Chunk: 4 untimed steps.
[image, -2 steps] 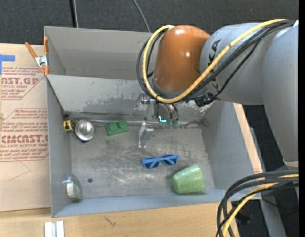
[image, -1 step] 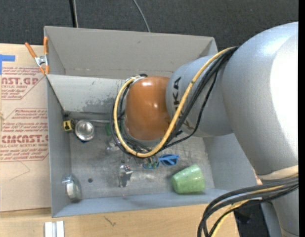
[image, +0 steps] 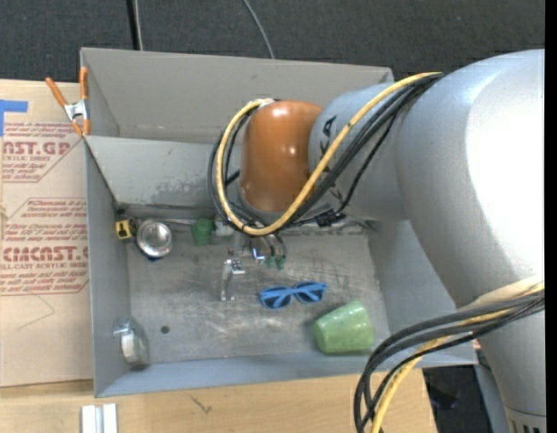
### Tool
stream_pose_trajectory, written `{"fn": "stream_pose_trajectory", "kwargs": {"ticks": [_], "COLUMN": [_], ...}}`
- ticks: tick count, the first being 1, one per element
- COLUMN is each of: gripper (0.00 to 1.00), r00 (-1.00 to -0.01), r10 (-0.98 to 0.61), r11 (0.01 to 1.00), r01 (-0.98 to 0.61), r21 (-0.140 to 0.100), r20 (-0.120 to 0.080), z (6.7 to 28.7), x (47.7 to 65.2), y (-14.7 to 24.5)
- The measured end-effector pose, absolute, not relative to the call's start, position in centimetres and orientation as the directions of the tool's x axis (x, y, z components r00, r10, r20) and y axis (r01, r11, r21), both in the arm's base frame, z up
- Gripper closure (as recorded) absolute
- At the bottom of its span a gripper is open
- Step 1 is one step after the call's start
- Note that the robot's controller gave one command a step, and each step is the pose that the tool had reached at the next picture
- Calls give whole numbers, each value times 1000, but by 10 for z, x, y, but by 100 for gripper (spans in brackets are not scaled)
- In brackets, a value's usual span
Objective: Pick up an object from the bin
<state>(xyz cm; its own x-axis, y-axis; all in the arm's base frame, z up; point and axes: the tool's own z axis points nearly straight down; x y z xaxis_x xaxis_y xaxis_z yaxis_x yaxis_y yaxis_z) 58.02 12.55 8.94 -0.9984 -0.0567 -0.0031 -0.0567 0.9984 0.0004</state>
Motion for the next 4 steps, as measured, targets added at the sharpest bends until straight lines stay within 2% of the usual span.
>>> {"fn": "stream_pose_trajectory", "kwargs": {"ticks": [1,2,3,4], "gripper": [0,0,100,100], "r00": [-996,-992,-991,-994], "r10": [-91,-128,-133,-106], "r11": [996,992,991,994], "r01": [-92,-128,-133,-106], "r21": [5,-2,1,-1], "r20": [-15,-6,-4,-9], "z": [75,77,77,207], "x": [569,531,532,538], "y": [63,-14,-10,-13]}}
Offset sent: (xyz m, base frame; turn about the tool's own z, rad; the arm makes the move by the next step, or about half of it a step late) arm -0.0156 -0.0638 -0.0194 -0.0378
